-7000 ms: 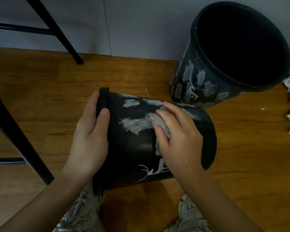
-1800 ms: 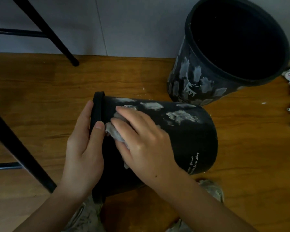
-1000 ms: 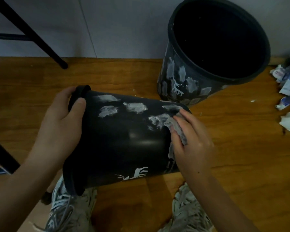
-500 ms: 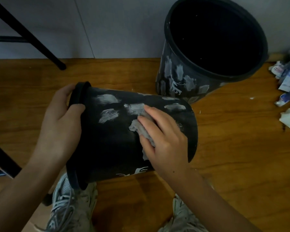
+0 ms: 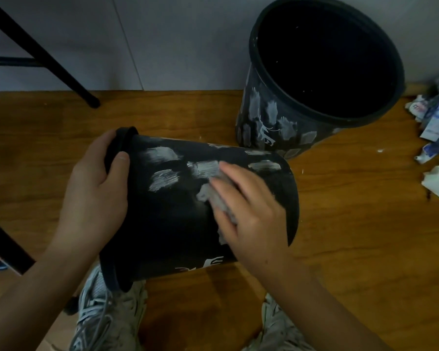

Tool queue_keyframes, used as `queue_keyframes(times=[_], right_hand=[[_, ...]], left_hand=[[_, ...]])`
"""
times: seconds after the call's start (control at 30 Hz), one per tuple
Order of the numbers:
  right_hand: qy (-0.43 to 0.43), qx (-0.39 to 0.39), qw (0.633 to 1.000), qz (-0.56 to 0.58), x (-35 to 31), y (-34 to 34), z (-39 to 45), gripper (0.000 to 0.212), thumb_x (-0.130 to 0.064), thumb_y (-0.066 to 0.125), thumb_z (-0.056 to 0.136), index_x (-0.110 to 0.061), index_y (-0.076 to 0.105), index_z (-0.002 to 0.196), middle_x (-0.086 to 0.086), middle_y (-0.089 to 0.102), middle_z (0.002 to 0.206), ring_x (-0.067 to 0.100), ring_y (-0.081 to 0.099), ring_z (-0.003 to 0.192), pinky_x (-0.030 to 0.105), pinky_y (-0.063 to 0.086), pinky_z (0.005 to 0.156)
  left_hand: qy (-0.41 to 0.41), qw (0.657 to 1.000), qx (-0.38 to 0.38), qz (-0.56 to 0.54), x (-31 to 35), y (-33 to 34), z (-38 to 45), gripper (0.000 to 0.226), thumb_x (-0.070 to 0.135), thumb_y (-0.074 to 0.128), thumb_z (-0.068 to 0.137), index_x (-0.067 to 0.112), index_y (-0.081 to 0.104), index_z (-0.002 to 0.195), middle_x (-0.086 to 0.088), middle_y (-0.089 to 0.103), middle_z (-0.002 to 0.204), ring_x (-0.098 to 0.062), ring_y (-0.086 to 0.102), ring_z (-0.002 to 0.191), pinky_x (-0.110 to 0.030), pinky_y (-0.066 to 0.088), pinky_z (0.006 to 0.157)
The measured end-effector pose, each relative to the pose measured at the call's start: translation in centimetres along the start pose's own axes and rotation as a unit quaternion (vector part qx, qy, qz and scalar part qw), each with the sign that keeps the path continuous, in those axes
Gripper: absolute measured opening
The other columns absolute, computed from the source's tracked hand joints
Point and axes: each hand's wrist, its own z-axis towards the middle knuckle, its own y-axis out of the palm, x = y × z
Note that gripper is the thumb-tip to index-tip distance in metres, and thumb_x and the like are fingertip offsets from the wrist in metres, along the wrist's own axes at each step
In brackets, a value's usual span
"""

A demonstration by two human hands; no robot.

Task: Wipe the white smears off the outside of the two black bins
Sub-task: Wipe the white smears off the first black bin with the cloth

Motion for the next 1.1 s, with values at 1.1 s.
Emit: queue_keyframes(times=[1.1], right_hand=[[0.094,0.046,0.993,-0.050,3.7,-1.3,-1.9,0.027,-0.012,0.058,0.092,-0.001,0.068,0.114,0.013,0.063,0.124,0.021,0.059,0.115,0.017,0.039,0.105]], left_hand=[[-0.012,1.000,0.016,-0.019,-1.5,0.0,-0.2,0.043,0.025,0.041,0.102,0.023,0.039,0.144,0.039,0.040,0.099,0.039,0.038,0.080,0.010,0.031,0.064]])
